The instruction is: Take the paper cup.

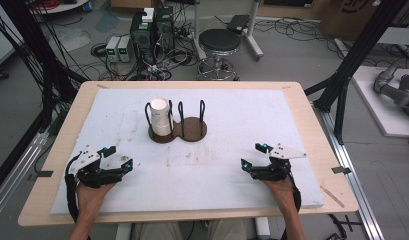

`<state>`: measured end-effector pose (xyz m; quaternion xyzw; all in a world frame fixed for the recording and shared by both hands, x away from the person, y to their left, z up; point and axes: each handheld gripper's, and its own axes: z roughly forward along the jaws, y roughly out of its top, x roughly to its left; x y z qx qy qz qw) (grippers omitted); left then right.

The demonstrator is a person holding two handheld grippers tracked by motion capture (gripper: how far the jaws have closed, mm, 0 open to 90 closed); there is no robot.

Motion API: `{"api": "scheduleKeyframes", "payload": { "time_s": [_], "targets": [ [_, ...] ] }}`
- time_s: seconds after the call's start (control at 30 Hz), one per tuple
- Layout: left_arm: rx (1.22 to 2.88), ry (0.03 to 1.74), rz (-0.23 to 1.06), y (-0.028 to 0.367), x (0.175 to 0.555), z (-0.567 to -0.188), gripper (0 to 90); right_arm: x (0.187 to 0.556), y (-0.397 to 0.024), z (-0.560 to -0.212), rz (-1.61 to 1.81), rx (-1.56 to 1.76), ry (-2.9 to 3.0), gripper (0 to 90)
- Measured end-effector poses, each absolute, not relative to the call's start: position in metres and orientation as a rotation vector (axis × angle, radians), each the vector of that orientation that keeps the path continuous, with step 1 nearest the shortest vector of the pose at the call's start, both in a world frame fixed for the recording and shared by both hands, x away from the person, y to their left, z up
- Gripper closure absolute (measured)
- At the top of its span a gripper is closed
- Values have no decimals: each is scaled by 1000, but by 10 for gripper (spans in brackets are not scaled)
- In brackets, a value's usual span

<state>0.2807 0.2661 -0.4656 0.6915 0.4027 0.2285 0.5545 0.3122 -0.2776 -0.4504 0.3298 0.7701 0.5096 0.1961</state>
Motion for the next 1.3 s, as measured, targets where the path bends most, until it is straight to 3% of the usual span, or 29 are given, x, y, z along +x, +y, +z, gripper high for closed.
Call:
{"api": "scheduleKeyframes", "payload": {
  "time_s": [0.6, 1.1, 1.3],
  "targets": [
    [1599, 913, 503, 272, 281, -452, 144, 308, -279, -451, 1441, 893, 2121, 155],
    [1575, 826, 571, 293, 312, -384, 144, 309, -278, -451, 1437, 902, 2127, 155],
    [1587, 788, 511, 294, 332, -363, 144, 309, -278, -451, 1431, 899, 2133, 155]
  ]
}}
